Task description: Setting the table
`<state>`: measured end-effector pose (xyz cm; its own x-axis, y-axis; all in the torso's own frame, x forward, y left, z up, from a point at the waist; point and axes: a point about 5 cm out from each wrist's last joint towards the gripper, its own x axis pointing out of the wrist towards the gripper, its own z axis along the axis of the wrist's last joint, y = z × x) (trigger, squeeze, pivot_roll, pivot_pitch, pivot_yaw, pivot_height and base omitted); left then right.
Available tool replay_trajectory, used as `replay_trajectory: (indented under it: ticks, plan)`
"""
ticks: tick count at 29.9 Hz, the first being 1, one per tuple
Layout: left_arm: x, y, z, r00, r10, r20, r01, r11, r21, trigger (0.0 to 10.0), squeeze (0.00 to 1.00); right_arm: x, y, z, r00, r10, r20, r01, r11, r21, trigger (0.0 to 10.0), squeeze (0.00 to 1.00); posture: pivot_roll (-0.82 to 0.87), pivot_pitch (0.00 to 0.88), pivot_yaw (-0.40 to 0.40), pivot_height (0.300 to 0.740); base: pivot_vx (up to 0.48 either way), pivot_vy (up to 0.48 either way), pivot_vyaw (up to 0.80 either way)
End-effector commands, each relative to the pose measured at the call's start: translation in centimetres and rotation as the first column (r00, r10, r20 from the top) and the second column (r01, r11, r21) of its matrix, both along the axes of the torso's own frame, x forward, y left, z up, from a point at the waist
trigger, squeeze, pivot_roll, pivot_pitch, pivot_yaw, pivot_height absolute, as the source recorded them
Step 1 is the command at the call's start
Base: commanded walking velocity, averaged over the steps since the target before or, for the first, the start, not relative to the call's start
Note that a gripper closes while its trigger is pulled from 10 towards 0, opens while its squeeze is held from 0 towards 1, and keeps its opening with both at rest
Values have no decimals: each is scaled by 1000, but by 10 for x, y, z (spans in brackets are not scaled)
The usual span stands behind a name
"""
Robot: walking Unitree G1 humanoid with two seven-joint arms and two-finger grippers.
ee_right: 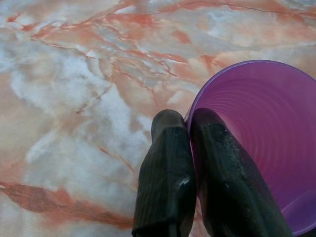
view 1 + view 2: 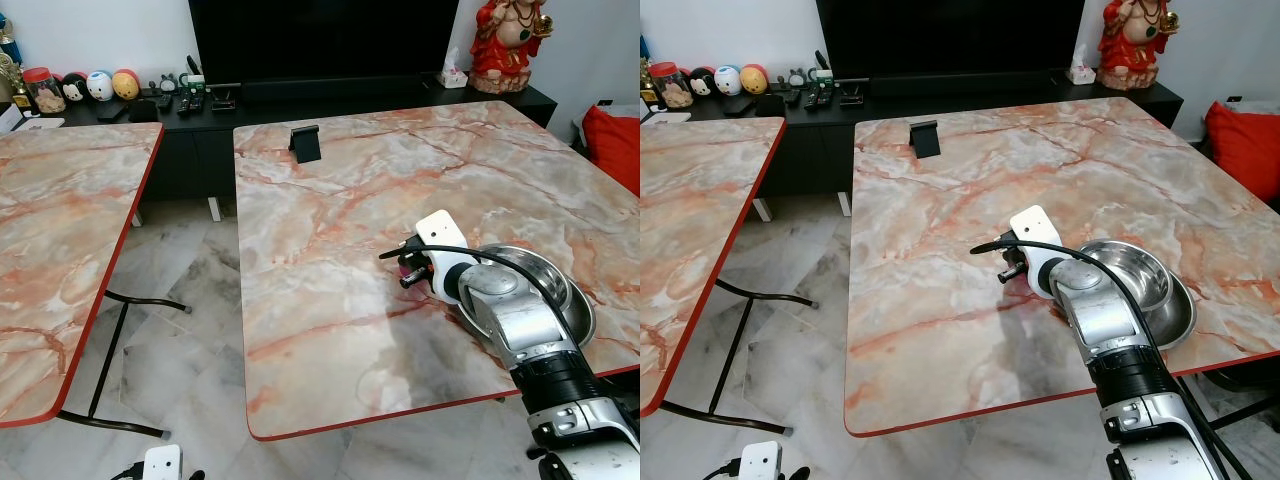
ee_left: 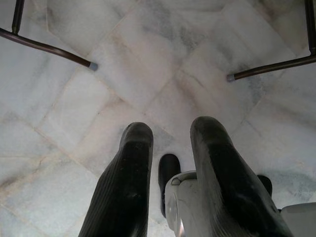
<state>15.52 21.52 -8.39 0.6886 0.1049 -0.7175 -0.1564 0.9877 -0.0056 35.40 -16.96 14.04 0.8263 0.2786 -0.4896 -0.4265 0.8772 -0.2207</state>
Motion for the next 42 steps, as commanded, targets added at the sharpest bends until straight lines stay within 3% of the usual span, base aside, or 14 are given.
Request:
replay_trajectory:
  ticks: [1, 3, 4, 20, 21, 22, 23, 26, 28, 29, 42]
  plan:
    - [-7, 2, -3, 999, 23, -22, -23, 1000, -8, 10000, 0, 3, 2, 6, 1000, 1, 18, -1, 1000, 1, 10000, 0, -77, 0, 11, 740, 0, 0, 0]
    - [-7, 2, -3, 999, 23, -22, -23, 1000, -7, 10000, 0, 3, 2, 6, 1000, 2, 18, -2, 1000, 2, 10000, 35, -75, 0, 11, 740, 0, 0, 0]
    - [-7, 2, -3, 999, 24, -22, -24, 1000, -7, 10000, 0, 3, 2, 6, 1000, 2, 18, -2, 1000, 2, 10000, 396, -74, 0, 11, 740, 0, 0, 0]
    - [-7, 2, -3, 999, 22, -23, -22, 1000, -8, 10000, 0, 4, 3, 7, 1000, 0, 23, -1, 1000, 4, 10000, 388, -76, 0, 12, 740, 0, 0, 0]
    - [-7, 2, -3, 999, 22, -23, -22, 1000, -8, 10000, 0, 4, 3, 7, 1000, -1, 22, 1, 1000, 4, 10000, 812, -76, 0, 11, 740, 0, 0, 0]
    - [-7, 2, -3, 999, 22, -23, -22, 1000, -8, 10000, 0, 4, 3, 7, 1000, -1, 22, 1, 1000, 4, 10000, 925, -76, 0, 12, 740, 0, 0, 0]
    - [-7, 2, -3, 999, 22, -23, -23, 1000, -8, 10000, 0, 4, 3, 7, 1000, -1, 22, 1, 1000, 3, 10000, 941, -76, 0, 12, 740, 0, 0, 0]
    - [-7, 2, -3, 999, 23, -23, -23, 1000, -8, 10000, 0, 4, 2, 7, 1000, -2, 22, 2, 1000, 3, 10000, 918, -76, 0, 11, 740, 0, 0, 0]
    - [-7, 2, -3, 999, 22, -23, -23, 1000, -8, 10000, 0, 4, 2, 6, 1000, -4, 23, 4, 1000, 1, 10000, 800, -76, 0, 12, 740, 0, 0, 0]
    - [-7, 2, -3, 999, 22, -23, -22, 1000, -8, 10000, 0, 5, 2, 7, 1000, -4, 25, 4, 1000, -1, 10000, 0, -76, 0, 12, 740, 0, 0, 0]
    - [-6, 1, -3, 1000, 22, -21, -22, 1000, -5, 10000, 0, 7, 4, 9, 999, 11, 49, -10, 1000, -18, 10000, 0, -74, 0, 11, 740, 0, 0, 0]
